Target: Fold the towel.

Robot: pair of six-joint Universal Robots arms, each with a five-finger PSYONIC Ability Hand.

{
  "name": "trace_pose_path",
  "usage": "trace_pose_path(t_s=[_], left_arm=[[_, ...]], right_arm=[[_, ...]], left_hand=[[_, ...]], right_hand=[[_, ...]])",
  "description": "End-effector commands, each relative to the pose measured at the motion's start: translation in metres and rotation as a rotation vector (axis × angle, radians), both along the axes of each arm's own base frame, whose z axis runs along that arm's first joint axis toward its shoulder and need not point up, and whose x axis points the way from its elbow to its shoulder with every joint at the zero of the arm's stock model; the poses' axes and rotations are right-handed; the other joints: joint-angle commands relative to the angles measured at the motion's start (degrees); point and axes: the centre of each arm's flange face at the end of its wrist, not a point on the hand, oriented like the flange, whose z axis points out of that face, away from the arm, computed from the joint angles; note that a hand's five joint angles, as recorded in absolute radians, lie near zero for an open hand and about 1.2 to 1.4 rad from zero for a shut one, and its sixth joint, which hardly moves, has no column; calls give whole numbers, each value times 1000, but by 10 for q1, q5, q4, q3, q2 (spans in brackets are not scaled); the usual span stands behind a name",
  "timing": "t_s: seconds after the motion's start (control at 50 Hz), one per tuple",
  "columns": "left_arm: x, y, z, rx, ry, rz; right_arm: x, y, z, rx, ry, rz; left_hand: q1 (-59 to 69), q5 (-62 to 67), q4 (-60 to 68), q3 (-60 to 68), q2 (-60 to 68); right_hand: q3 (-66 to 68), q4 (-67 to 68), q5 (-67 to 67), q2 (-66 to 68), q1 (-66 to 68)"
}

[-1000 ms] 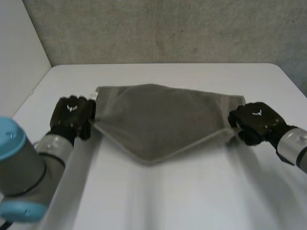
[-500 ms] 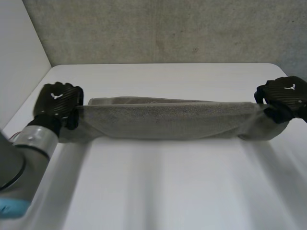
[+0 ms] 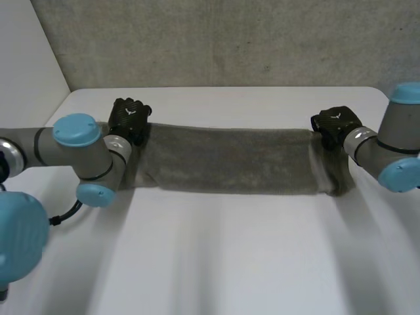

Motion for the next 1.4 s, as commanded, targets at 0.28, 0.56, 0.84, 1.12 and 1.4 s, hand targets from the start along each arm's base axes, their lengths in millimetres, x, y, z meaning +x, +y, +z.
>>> trace_pose_path(t_s=[0.28, 0.56, 0.84, 1.12, 1.4], left_arm=[[1, 10, 33, 57, 10, 78], [44, 102, 89, 185, 191, 123], [54, 144, 53, 229, 256, 118], [56, 143, 44, 227, 259, 127], [59, 144, 39, 230, 256, 133]], right_arm=[[13, 13, 34, -57, -21, -81], [-13, 101, 59, -39, -15, -77], [-48, 96, 0, 73, 6, -142], [-60, 68, -32, 115, 9, -178], [-108, 42, -11, 39, 74, -351]], left_hand=[[-708, -848, -746, -766, -745], [-716, -857, -755, -774, -753], [-714, -855, -753, -772, -751], [-714, -855, -753, -772, -751], [-714, -855, -753, -772, -751]], right_hand=[[-665, -672, -668, -653, -671], [-665, -672, -668, -653, -671], [-594, -601, -597, -582, -599], [-181, -188, -183, -169, -186], [35, 28, 32, 47, 29]])
